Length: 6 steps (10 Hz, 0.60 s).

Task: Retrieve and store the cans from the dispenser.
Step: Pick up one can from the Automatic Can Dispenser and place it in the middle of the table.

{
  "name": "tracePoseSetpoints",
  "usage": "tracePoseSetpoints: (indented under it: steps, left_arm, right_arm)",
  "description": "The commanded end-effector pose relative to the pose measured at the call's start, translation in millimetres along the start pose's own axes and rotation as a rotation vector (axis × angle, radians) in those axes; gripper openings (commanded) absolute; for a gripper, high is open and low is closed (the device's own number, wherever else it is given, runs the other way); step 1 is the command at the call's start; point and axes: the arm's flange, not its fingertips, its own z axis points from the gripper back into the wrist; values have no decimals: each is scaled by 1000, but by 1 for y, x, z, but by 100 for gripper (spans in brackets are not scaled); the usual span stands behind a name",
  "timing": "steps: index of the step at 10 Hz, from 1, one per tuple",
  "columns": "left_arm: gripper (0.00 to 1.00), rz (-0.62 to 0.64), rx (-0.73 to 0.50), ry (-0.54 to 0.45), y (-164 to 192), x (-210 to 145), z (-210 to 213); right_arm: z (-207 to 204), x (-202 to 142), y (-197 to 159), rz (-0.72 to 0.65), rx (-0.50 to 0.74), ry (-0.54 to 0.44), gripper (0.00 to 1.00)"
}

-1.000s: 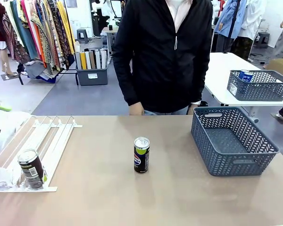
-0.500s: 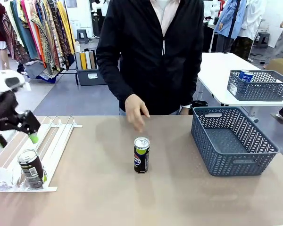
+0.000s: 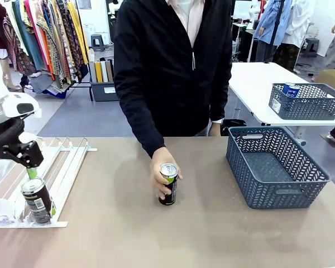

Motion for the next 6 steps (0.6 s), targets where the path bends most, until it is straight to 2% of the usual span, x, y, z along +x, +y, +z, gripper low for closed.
tracePoseSetpoints:
  steps: [1, 2, 4, 6]
  left_arm:
    - [100, 26, -20, -19, -1, -4, -1]
    - [100, 0, 0, 0, 0, 0, 0]
    - [100, 6, -34, -44, -14, 7, -10]
    - [100, 57, 0, -50, -15, 12, -26]
  right_arm:
    - [-2, 2, 1, 16, 26, -20, 100]
    - [-2, 2, 1, 16, 26, -20, 100]
    - [-2, 2, 1, 16, 26, -20, 100]
    - [-2, 2, 1, 16, 26, -20, 100]
